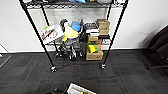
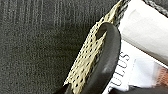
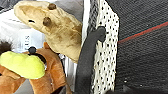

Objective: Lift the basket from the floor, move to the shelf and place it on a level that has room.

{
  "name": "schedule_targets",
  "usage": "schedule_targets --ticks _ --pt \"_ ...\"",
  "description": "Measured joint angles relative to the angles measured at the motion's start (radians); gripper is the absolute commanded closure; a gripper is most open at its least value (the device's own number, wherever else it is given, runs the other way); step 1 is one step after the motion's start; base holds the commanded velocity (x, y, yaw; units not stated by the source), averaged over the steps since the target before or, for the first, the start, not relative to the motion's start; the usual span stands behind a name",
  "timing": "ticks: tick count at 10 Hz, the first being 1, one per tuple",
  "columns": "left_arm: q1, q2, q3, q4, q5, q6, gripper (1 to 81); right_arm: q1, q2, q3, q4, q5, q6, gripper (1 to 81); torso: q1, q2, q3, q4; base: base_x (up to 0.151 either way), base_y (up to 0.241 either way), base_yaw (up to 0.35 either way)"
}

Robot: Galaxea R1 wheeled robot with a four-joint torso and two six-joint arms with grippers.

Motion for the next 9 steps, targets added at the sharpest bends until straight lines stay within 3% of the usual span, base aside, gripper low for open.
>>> schedule_targets --ticks 4,5,6,7,9 --pt "-0.005 -0.001 0.000 0.000 -0.046 0.000 1.0 0.000 -0.003 0.000 0.001 0.021 0.000 1.0 0.000 0.000 0.000 0.000 0.000 0.000 0.000" --pt "-0.006 -0.001 0.000 0.000 -0.047 0.000 1.0 0.000 -0.003 0.000 0.006 0.032 0.004 81.1 0.000 0.000 0.000 0.000 0.000 0.000 0.000" --pt "-0.006 -0.001 0.000 0.000 -0.046 -0.001 81.1 0.003 -0.001 0.003 0.010 0.035 0.000 81.1 0.000 0.000 0.000 0.000 0.000 0.000 0.000" --pt "-0.007 -0.007 0.002 0.022 -0.039 0.037 81.1 0.006 0.000 0.007 0.010 0.036 0.000 81.1 0.000 0.000 0.000 0.000 0.000 0.000 0.000" --pt "-0.009 -0.007 0.003 0.023 -0.034 0.034 81.1 0.009 -0.005 0.010 0.010 0.036 0.000 81.1 0.000 0.000 0.000 0.000 0.000 0.000 0.000"
